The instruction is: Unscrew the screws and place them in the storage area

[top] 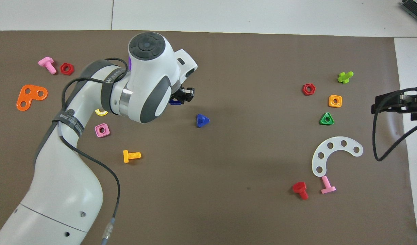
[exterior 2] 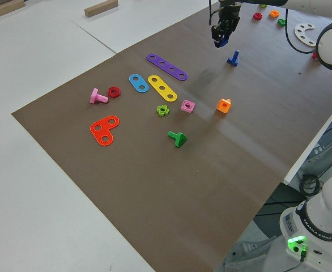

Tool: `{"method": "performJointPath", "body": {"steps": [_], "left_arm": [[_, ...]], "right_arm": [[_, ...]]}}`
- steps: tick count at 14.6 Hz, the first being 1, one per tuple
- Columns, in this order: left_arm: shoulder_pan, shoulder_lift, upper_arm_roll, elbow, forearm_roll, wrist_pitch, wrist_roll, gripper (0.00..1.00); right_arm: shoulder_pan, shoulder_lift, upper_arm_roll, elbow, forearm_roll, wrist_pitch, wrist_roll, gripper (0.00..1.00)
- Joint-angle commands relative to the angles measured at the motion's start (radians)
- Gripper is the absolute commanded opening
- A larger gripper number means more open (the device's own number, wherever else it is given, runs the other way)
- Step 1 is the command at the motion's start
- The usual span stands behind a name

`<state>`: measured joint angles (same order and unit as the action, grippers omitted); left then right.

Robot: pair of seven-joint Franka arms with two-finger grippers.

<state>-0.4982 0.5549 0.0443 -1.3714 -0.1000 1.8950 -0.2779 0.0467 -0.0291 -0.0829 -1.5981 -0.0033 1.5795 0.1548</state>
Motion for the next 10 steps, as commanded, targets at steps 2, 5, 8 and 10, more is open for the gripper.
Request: {"method": "performJointPath", "body": {"steps": [2, 5, 8, 10], "left_arm": [[0.121, -0.085, -0.006, -0.121, -0.020, -0.004, 0.181, 0.34], [0.194, -0.127, -0.004, -0.234, -0.020, 0.036, 0.342, 0.34], [0.219, -0.177, -0.004, -0.410, -0.020, 0.192, 0.413, 0.35], [0.219, -0.194, -0.004, -0.478, -0.020, 0.268, 0.419, 0.46]], "right_arm": [[-0.005, -0.018, 0.002, -0.020, 0.012, 0.001, -0.015, 1.00], [-0.005, -0.020, 0.002, -0.020, 0.012, 0.001, -0.014, 1.00], [-0.005, -0.020, 0.002, -0.020, 0.012, 0.001, -0.015, 1.00], [-0.005, -0.018, 0.002, -0.020, 0.012, 0.001, -0.015, 1.00]]}}
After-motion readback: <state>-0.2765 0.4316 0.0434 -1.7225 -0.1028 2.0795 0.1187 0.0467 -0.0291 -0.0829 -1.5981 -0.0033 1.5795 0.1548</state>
